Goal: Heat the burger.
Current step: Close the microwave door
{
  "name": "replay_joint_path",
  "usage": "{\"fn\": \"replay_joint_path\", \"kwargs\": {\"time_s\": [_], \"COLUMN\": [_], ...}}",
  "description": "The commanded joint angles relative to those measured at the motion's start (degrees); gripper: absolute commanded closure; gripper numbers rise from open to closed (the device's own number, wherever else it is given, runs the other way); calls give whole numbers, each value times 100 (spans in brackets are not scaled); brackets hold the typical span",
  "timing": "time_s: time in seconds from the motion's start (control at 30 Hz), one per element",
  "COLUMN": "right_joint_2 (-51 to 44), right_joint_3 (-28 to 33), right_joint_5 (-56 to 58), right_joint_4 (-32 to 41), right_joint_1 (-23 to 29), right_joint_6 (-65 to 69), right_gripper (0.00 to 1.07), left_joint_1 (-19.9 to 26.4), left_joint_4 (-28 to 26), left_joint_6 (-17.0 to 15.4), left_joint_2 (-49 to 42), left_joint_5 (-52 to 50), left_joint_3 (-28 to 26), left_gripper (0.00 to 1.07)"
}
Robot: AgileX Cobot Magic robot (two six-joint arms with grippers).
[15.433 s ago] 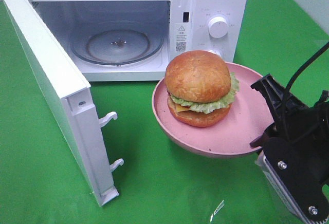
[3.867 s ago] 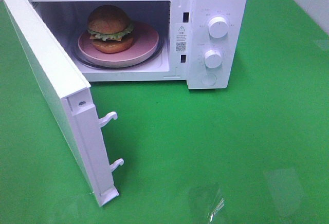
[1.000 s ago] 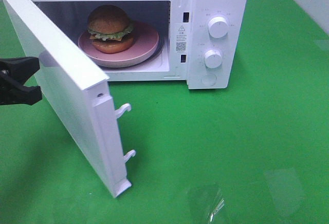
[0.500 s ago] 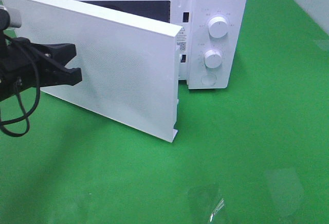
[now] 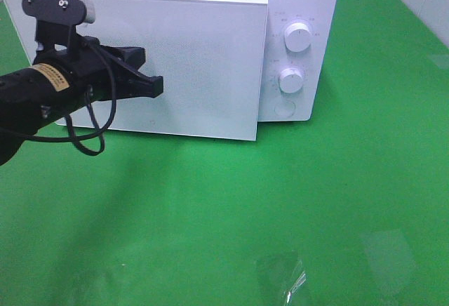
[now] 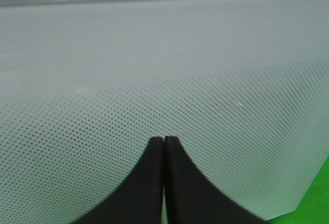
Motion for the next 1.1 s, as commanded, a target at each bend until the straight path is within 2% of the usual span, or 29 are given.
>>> {"fn": "replay_joint_path", "kwargs": {"time_s": [0.03,0.43,0.6,0.63,0.67,0.7,0.73,0.77,0.8,0.97,1.1], "right_joint_2": [-155,-155,-155,-155,-155,-155,-155,-155,-155,-155,-155], "right_joint_3": [0,0,0,0,0,0,0,0,0,0,0], "right_joint_5": [-34,-34,-34,-34,-34,-34,-34,-34,-34,-34,-34], "right_joint_4": [0,0,0,0,0,0,0,0,0,0,0], "right_joint_1": [-29,-29,-29,-29,-29,-29,-29,-29,-29,-29,-29], "right_joint_6": [11,11,11,11,11,11,11,11,11,11,11], "right_gripper": [34,34,34,34,34,34,34,34,34,34,34], "left_joint_1": [-149,-407,-407,-407,-407,-367,-367,-367,-367,-458,-619], "left_joint_4": [-223,-539,-796,-1008,-1008,-1238,-1238,-1415,-1473,-1455,-1450], "left_joint_6": [103,69,115,344,344,665,665,865,888,888,877], "left_joint_2": [172,974,1123,1169,1169,1215,1215,1226,1203,1089,888], "left_joint_5": [86,367,481,579,579,619,619,688,699,1094,1524], "left_joint_3": [-338,-1667,-1994,-2149,-2149,-2292,-2292,-2378,-2384,-2349,-2114], "left_gripper": [107,107,107,107,107,107,107,107,107,107,107]}}
